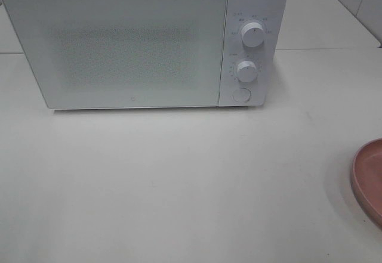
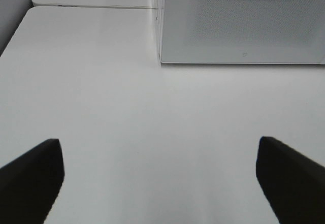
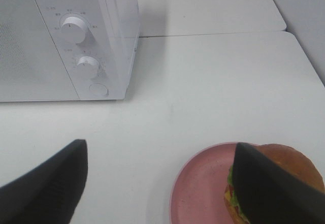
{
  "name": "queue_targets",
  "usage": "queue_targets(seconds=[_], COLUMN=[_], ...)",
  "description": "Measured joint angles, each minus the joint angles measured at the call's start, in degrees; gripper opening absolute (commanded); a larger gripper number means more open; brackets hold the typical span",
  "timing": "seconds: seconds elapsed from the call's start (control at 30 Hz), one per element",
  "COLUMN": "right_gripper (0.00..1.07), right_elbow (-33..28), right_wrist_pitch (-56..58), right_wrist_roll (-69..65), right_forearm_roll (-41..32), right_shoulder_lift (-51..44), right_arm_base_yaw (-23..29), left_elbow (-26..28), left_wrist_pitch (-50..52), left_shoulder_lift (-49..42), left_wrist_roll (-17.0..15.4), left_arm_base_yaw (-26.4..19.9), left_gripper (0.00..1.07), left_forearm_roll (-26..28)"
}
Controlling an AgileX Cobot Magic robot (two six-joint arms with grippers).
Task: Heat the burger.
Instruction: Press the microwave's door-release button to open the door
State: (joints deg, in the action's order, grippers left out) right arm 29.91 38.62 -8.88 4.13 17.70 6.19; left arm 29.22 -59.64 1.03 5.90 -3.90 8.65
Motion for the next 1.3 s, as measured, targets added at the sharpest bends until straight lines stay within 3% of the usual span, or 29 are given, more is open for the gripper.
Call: queue_targets(seconds=[0.63, 1.3], right_gripper=[0.73, 0.73], right_elbow=[-2.64, -2.64], right_wrist_pitch=[-13.24, -29.74], right_wrist_roll=[0.0, -0.06], right_forearm_roll=[-0.06, 0.92], right_shoulder_lift=[10.49, 33.23], right_arm_base_yaw=[0.0, 0.0], left_elbow=[0.0, 0.0], left_wrist_pitch=[0.0, 0.0], left_shoulder_lift=[0.0, 0.0], left_wrist_roll=[0.0, 0.0], left_arm_base_yaw=[0.0, 0.0], left_gripper=[0.98, 0.98], left_forearm_roll=[0.0, 0.0])
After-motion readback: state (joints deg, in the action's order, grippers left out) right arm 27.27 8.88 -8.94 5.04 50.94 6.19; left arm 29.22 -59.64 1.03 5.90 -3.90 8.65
